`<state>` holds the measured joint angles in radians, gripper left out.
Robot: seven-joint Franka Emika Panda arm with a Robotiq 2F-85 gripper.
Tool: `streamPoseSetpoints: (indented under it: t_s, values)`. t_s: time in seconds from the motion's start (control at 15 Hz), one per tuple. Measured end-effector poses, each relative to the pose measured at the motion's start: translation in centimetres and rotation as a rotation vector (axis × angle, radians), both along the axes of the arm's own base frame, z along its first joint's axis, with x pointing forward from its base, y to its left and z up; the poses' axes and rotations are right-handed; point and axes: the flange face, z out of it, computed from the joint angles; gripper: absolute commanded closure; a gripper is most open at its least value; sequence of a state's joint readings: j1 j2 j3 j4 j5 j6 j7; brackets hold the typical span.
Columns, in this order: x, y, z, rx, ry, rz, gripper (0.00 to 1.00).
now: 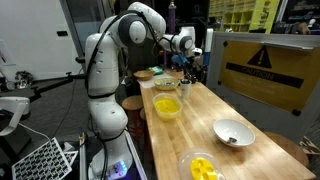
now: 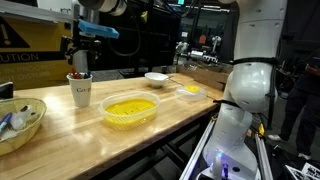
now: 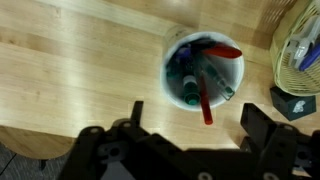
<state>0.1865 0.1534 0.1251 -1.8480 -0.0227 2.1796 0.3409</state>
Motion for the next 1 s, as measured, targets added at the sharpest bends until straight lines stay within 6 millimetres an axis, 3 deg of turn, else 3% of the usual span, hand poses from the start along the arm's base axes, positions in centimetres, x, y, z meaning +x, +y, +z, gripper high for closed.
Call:
streamPoseSetpoints:
  t_s: [0.4,1.0]
  values:
    - [-0.6,0.0,-0.4,-0.059,0.017,0.02,0.0]
    - [-1.8,1.7,0.0,-0.09,0.017,0.066,0.0]
